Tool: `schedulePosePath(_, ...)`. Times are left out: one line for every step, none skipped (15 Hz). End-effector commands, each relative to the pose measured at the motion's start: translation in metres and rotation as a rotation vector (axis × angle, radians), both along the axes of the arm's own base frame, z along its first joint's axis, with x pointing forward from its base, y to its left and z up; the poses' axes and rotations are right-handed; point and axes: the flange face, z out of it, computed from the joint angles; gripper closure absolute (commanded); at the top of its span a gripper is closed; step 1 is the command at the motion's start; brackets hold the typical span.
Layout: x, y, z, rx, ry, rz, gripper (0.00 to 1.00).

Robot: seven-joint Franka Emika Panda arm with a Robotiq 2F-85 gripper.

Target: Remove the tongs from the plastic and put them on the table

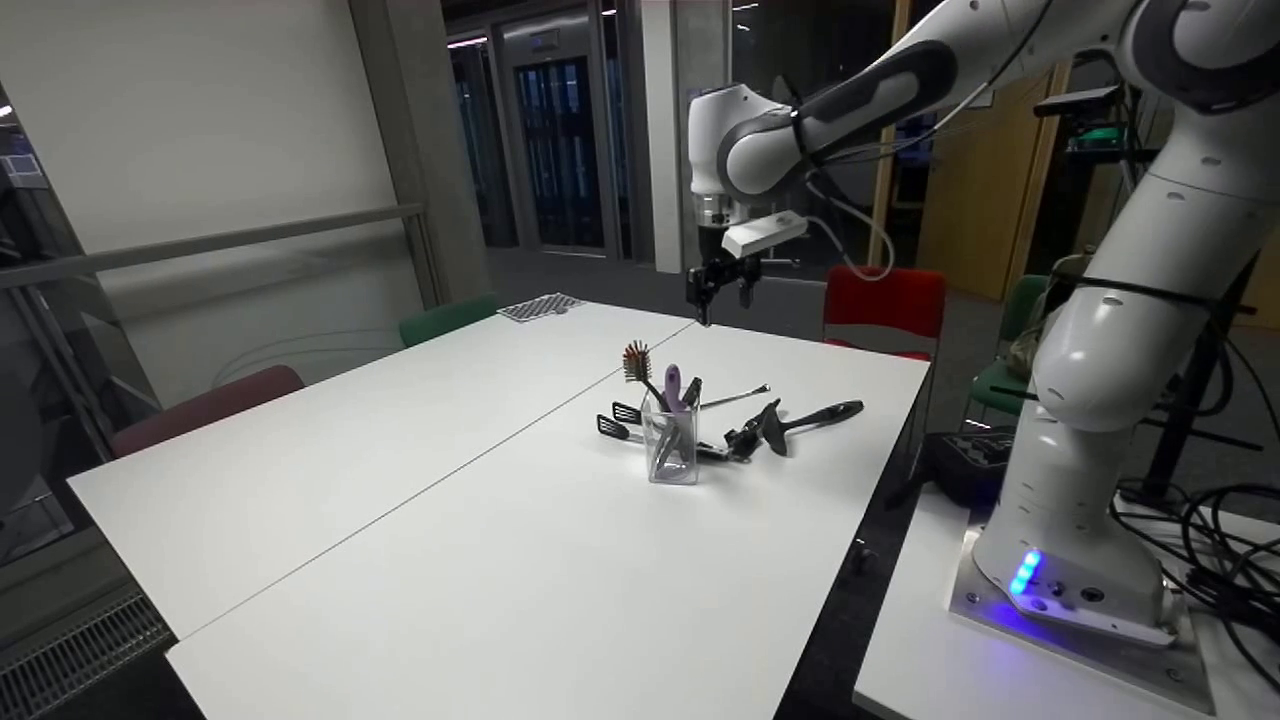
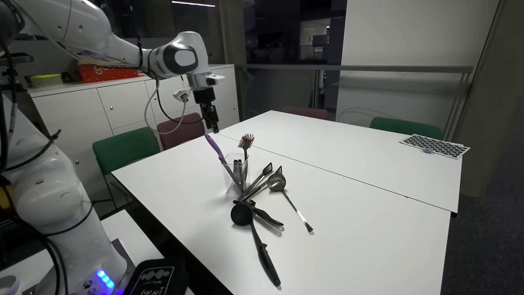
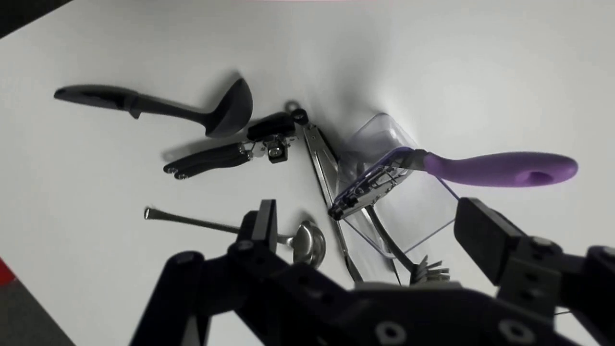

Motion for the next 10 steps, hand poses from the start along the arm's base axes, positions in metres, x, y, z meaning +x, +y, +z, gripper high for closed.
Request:
schedulePosePath(0.032,-0.026,-0.009,0.158,0.010,-0.126,0.00)
schedulePosePath(0.038,-0.034,-0.013,0.206,0.005,-0.162,0.00)
schedulePosePath(0.041,-0.038,-0.016,0.253,0.005,-0.199,0.00)
schedulePosePath(0.044,-0.045,-0.018,0.300,-0.001,-0.238,0.00)
schedulePosePath(0.046,-0.046,-0.018,0.351,-0.018,-0.263,0.00)
schedulePosePath(0.037,-0.040,-0.022,0.280,0.019,-0.225,0.00)
schedulePosePath(0.040,-0.043,-0.023,0.309,0.012,-0.248,0.00)
schedulePosePath(0.041,-0.045,-0.024,0.321,0.008,-0.258,0.00)
schedulePosePath(0.042,-0.046,-0.024,0.325,0.007,-0.262,0.00)
schedulePosePath(0.042,-0.045,-0.023,0.327,0.007,-0.262,0.00)
